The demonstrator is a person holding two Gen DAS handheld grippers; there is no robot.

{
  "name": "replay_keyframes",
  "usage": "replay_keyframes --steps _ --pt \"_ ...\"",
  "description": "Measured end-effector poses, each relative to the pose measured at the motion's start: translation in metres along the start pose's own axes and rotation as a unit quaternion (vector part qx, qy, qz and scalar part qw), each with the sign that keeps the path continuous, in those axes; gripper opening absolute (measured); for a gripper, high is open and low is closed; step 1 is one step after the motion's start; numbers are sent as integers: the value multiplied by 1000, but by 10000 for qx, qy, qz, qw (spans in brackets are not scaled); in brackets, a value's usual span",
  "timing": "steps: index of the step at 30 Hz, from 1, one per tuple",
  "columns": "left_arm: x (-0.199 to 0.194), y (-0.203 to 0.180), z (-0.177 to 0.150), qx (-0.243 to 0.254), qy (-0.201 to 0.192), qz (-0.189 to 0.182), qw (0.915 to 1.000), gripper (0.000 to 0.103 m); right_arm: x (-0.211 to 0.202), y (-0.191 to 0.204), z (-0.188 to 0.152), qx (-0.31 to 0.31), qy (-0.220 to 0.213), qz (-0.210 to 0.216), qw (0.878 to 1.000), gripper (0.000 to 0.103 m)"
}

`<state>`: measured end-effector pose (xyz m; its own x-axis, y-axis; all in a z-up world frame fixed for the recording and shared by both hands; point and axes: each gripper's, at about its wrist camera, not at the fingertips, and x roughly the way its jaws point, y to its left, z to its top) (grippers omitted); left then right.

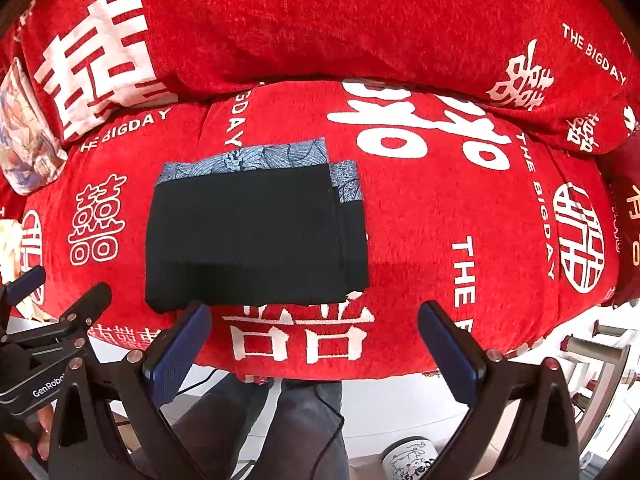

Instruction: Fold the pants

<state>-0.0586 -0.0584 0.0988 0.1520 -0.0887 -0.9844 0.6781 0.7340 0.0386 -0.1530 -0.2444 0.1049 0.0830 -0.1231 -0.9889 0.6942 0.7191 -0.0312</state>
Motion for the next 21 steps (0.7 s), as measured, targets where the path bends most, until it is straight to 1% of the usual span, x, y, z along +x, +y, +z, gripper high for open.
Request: replay_keyframes --steps 21 --pt "4 -1 0 99 21 4 9999 102 5 -1 4 -42 16 -18 10000 103"
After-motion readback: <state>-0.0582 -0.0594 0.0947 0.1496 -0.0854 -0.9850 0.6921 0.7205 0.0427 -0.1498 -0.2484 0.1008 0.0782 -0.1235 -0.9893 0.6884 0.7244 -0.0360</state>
